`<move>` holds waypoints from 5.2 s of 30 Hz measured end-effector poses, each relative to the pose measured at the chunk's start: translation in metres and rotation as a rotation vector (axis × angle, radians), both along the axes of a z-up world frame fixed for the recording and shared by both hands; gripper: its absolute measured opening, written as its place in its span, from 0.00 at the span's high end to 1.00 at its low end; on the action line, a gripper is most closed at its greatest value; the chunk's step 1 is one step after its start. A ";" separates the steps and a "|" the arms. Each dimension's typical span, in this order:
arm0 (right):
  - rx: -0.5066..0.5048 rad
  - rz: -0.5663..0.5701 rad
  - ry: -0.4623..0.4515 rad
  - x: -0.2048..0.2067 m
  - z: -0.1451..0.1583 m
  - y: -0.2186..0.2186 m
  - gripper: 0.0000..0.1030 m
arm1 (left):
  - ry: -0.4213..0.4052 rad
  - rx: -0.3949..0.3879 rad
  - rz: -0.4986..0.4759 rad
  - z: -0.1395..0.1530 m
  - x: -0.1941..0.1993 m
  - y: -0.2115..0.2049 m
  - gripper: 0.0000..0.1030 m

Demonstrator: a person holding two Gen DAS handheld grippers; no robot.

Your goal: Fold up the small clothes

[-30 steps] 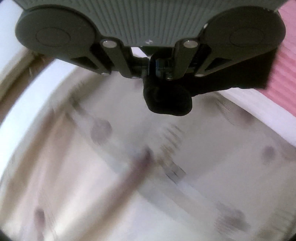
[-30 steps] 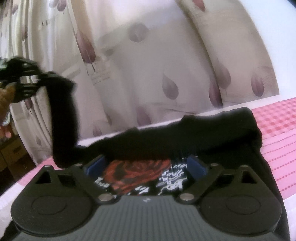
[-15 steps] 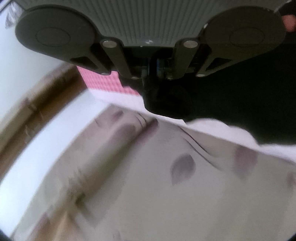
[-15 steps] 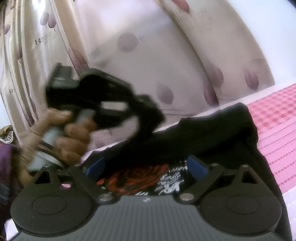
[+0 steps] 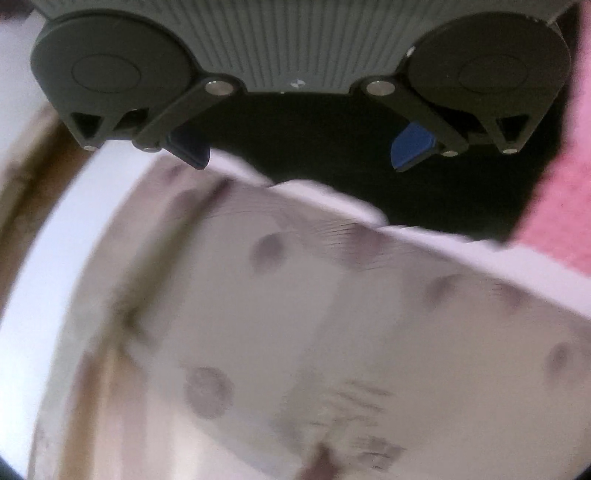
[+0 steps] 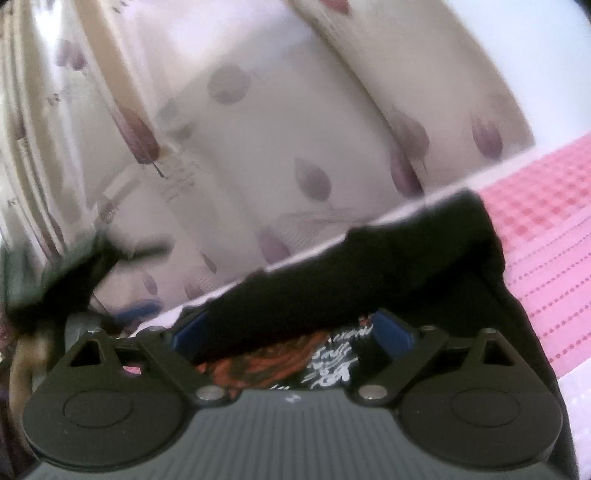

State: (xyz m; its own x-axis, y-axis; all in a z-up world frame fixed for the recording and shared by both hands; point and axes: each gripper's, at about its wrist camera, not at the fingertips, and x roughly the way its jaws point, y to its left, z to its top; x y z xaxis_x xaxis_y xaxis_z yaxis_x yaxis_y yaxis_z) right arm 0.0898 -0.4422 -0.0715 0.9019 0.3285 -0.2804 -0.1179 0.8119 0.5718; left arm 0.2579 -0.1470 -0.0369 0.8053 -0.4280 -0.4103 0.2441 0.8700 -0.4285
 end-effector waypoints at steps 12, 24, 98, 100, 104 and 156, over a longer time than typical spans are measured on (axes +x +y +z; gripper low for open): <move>-0.270 0.068 0.266 0.131 0.007 -0.008 0.61 | 0.082 -0.015 0.212 -0.062 -0.024 0.068 0.00; -0.444 -0.028 0.164 0.116 0.016 -0.024 0.91 | 0.072 -0.009 0.283 -0.063 -0.031 0.070 0.00; -0.182 -0.048 0.143 -0.269 0.046 -0.038 0.93 | 0.188 0.092 -0.103 0.010 -0.245 0.181 0.93; -0.166 -0.064 0.162 -0.276 0.051 -0.056 0.94 | 0.196 0.112 -0.086 0.019 -0.246 0.191 0.93; -0.086 -0.040 0.296 -0.279 0.018 -0.073 0.93 | 0.237 0.224 -0.153 -0.003 -0.251 0.182 0.93; -0.098 0.217 0.274 -0.192 0.004 -0.019 0.83 | 0.190 0.491 -0.205 -0.029 -0.207 0.100 0.91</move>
